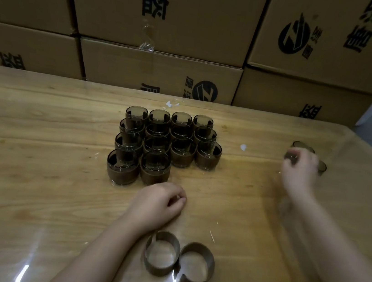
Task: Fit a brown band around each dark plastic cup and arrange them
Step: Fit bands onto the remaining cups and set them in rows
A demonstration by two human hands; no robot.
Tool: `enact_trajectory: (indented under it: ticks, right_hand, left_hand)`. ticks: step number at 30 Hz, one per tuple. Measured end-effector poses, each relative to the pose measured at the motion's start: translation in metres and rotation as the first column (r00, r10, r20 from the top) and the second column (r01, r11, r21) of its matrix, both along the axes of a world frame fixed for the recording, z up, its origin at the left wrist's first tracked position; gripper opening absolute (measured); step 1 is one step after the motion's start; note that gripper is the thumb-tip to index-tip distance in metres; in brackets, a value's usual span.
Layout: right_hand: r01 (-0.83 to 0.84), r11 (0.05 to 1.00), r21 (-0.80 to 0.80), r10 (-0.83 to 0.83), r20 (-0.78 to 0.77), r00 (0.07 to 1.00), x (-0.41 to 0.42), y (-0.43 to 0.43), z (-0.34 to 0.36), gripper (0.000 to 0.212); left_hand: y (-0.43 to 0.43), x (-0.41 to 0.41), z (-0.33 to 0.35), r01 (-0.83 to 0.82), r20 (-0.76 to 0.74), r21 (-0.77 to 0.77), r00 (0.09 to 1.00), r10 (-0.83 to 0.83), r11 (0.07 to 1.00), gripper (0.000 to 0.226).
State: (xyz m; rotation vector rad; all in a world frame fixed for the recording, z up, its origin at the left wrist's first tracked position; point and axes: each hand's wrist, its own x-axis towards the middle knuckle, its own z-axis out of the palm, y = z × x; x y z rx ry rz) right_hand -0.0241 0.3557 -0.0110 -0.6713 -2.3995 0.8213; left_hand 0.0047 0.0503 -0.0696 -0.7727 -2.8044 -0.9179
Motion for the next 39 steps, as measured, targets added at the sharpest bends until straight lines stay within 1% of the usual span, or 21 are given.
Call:
enact_trajectory:
  ticks: [2,4,10,12,14,16,17,18,19,20,22,23,25,27,29,31,32,34,36,38,39]
  right_hand:
    - [0.034,0.997,0.069,-0.043,0.131,0.990,0.000,0.032,-0.008,0.036]
    - [-0.005,0.996,0.091,-0.019,0.264,0.964,-0.001,0.048,-0.021,0.038]
    - [-0.013,0.992,0.128,-0.020,0.253,0.967,-0.005,0.045,-0.034,0.030]
    - [-0.085,0.987,0.138,0.056,0.203,0.978,0.000,0.027,-0.035,0.028]
    - [-0.200,0.972,0.121,0.191,0.082,0.978,0.008,-0.001,-0.034,0.022]
    - [-0.303,0.952,-0.032,0.299,-0.098,0.949,0.021,-0.036,-0.030,0.017]
    - [-0.367,0.916,-0.160,0.336,-0.187,0.923,0.028,-0.055,-0.028,0.018]
    - [-0.443,0.844,-0.303,0.368,-0.276,0.888,0.036,-0.074,-0.026,0.021]
    - [-0.523,0.729,-0.441,0.388,-0.364,0.847,0.043,-0.090,-0.025,0.021]
    - [-0.598,0.576,-0.557,0.398,-0.447,0.801,0.049,-0.105,-0.025,0.018]
    - [-0.677,0.287,-0.677,0.407,-0.554,0.726,0.058,-0.125,-0.029,0.028]
    - [-0.694,0.202,-0.691,0.427,-0.576,0.697,0.060,-0.130,-0.031,0.034]
    - [-0.708,0.103,-0.699,0.447,-0.603,0.661,0.060,-0.135,-0.033,0.041]
    - [-0.711,0.036,-0.702,0.423,-0.633,0.648,0.059,-0.137,-0.035,0.044]
    - [-0.698,-0.007,-0.716,0.392,-0.644,0.657,0.058,-0.140,-0.038,0.043]
    - [-0.690,-0.025,-0.724,0.353,-0.652,0.671,0.058,-0.145,-0.042,0.040]
    - [-0.689,-0.006,-0.725,0.325,-0.653,0.684,0.058,-0.146,-0.043,0.038]
    - [-0.688,0.081,-0.721,0.287,-0.644,0.709,0.059,-0.145,-0.046,0.032]
    - [-0.682,0.175,-0.710,0.275,-0.630,0.726,0.058,-0.143,-0.047,0.022]
    - [-0.686,0.272,-0.675,0.313,-0.612,0.726,0.057,-0.141,-0.050,0.015]
    - [-0.693,0.311,-0.650,0.354,-0.597,0.719,0.057,-0.141,-0.051,0.018]
  left_hand:
    - [0.001,0.000,0.000,-0.004,-0.009,0.002,1.000,0.004,1.000,0.015]
    - [0.001,0.000,0.000,-0.006,-0.019,0.008,1.000,0.006,1.000,0.014]
    - [0.000,-0.002,-0.002,-0.004,-0.011,0.019,1.000,0.005,1.000,0.013]
    - [-0.001,-0.002,-0.002,0.004,0.011,0.020,1.000,-0.004,1.000,0.012]
    - [-0.002,-0.002,-0.001,0.005,0.060,0.052,0.998,-0.008,0.999,0.011]
    - [-0.004,-0.003,0.003,-0.033,0.198,0.231,0.980,-0.014,0.972,0.011]
    - [-0.004,-0.002,0.006,-0.071,0.296,0.360,0.954,-0.041,0.930,0.015]
    - [-0.003,-0.001,0.009,-0.109,0.376,0.459,0.923,-0.082,0.882,0.022]
    - [-0.002,0.000,0.011,-0.131,0.423,0.523,0.898,-0.123,0.842,0.031]
    - [0.000,0.002,0.012,-0.140,0.448,0.568,0.879,-0.162,0.811,0.037]
    - [0.006,0.007,0.014,-0.132,0.465,0.662,0.844,-0.266,0.738,0.044]
    - [0.009,0.009,0.014,-0.128,0.461,0.705,0.830,-0.313,0.698,0.042]
    - [0.010,0.009,0.014,-0.152,0.450,0.758,0.826,-0.339,0.634,0.039]
    - [0.007,0.006,0.014,-0.202,0.466,0.778,0.821,-0.330,0.595,0.049]
    - [0.005,0.005,0.013,-0.218,0.481,0.761,0.822,-0.305,0.611,0.049]
    - [0.006,0.004,0.012,-0.223,0.494,0.731,0.825,-0.275,0.645,0.045]
    - [0.007,0.004,0.011,-0.220,0.500,0.716,0.824,-0.266,0.663,0.048]
    - [0.009,0.002,0.009,-0.196,0.498,0.702,0.823,-0.274,0.685,0.061]
    - [0.008,0.000,0.008,-0.179,0.491,0.725,0.812,-0.317,0.665,0.062]
    - [0.006,-0.001,0.008,-0.188,0.500,0.735,0.799,-0.334,0.651,0.061]
    - [0.004,-0.002,0.007,-0.191,0.508,0.731,0.794,-0.335,0.655,0.064]
